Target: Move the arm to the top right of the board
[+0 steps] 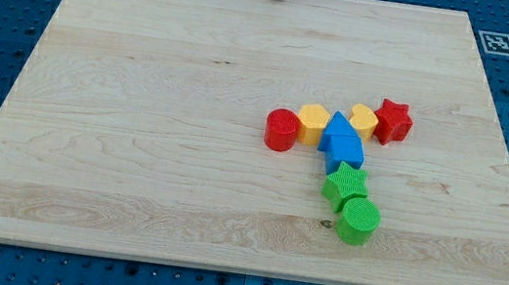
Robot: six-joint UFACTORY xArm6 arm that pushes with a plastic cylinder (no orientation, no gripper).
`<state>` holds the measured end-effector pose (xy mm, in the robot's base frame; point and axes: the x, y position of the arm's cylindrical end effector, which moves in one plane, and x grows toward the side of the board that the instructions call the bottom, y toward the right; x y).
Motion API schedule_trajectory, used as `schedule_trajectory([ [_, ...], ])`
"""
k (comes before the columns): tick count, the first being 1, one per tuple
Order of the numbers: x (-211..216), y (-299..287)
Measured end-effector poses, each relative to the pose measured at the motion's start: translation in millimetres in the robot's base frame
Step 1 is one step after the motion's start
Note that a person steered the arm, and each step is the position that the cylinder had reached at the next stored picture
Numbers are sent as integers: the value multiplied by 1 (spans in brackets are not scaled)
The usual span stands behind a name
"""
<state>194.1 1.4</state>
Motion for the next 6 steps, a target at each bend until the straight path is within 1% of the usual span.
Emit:
schedule_trajectory([
  [1,1,27],
  [2,12,91],
  [4,27,137],
  [5,45,169],
  [6,65,185],
])
